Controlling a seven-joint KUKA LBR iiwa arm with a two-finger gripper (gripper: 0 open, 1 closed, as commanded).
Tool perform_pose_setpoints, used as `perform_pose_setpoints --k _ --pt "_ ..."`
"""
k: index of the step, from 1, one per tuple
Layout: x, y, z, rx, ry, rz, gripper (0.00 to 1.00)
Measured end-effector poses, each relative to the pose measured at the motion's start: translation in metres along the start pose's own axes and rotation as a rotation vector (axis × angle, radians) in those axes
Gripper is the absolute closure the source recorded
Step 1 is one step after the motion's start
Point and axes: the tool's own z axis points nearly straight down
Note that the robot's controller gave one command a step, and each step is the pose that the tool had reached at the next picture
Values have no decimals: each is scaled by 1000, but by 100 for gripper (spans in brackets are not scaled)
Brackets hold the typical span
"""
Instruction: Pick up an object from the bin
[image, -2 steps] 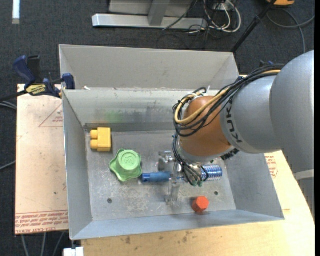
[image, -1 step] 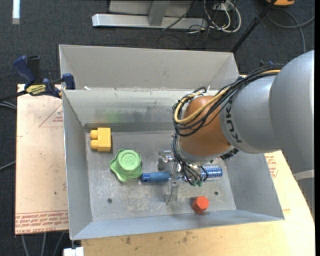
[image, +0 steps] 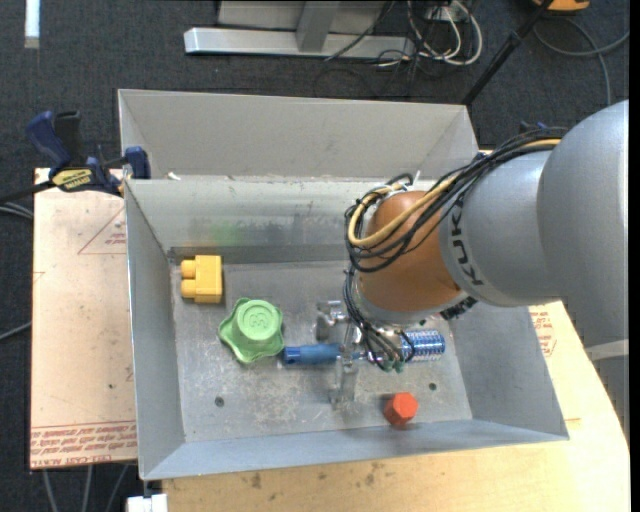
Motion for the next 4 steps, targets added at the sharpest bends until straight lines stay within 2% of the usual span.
perform_pose_setpoints --k 2,3,4 --pt "-1 1 0 -3 -2 3 0" --pt "-2 1 -2 -4 -5 3 100" --pt "-3 1 -34 1 -8 3 100"
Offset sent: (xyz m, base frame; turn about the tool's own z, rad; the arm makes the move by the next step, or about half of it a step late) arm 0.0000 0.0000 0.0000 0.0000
